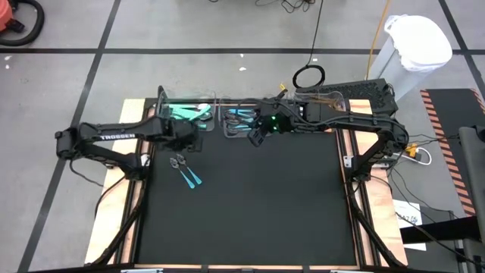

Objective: Sort silverware by color (type)
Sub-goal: Put the blue spoon into the middle transparent bin

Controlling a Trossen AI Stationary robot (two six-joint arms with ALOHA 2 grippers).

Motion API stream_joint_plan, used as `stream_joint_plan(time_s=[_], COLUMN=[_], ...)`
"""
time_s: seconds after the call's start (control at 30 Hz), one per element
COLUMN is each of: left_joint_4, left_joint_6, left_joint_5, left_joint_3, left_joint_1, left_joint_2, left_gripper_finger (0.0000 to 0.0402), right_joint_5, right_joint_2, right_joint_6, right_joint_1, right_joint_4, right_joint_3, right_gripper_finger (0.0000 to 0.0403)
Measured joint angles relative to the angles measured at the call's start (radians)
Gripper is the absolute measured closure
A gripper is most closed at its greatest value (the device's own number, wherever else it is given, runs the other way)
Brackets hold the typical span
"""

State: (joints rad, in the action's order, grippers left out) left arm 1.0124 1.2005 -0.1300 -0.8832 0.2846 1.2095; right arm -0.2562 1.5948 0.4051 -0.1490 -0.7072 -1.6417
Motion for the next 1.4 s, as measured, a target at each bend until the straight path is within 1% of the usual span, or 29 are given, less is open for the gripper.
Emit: stream_joint_plan(time_s=[0.13, 0.2, 0.27, 0.43, 0.5, 0.7, 0.87, 0.97, 1.13, 1.4], left_joint_4=[-0.012, -0.026, -0.075, -0.221, -0.238, -0.242, -0.281, -0.295, -0.287, -0.291], left_joint_6=[0.233, 0.325, 0.406, 0.529, 0.57, 0.608, 0.626, 0.626, 0.625, 0.593], left_joint_5=[-0.007, -0.011, -0.019, -0.028, -0.028, -0.028, -0.027, -0.027, -0.031, -0.057], left_joint_3=[0.074, 0.113, 0.152, 0.231, 0.245, 0.251, 0.249, 0.247, 0.247, 0.249], left_joint_1=[-0.094, -0.135, -0.165, -0.21, -0.225, -0.255, -0.251, -0.247, -0.247, -0.247], left_joint_2=[0.012, 0.013, 0.013, 0.022, 0.033, 0.11, 0.206, 0.239, 0.249, 0.232], left_gripper_finger=[0.0164, 0.0164, 0.0164, 0.0164, 0.0166, 0.0192, 0.0222, 0.0238, 0.0271, 0.0354], right_joint_5=[0.0, -0.002, -0.002, -0.027, -0.032, -0.031, -0.031, -0.031, -0.03, -0.027], right_joint_2=[0.0, 0.0, 0.0, 0.0, 0.0, 0.0, 0.0, 0.0, 0.0, 0.0], right_joint_6=[0.018, 0.02, 0.012, -0.013, -0.023, -0.028, -0.032, -0.032, -0.032, -0.022], right_joint_1=[0.003, 0.006, 0.007, 0.002, -0.003, -0.023, -0.031, -0.031, -0.031, -0.031], right_joint_4=[-0.046, -0.059, -0.058, -0.045, -0.043, -0.027, -0.027, -0.028, -0.031, -0.031], right_joint_3=[0.0, 0.0, 0.0, 0.0, 0.0, 0.0, 0.0, 0.0, 0.0, 0.0], right_gripper_finger=[0.025, 0.025, 0.025, 0.025, 0.025, 0.025, 0.025, 0.025, 0.025, 0.025])
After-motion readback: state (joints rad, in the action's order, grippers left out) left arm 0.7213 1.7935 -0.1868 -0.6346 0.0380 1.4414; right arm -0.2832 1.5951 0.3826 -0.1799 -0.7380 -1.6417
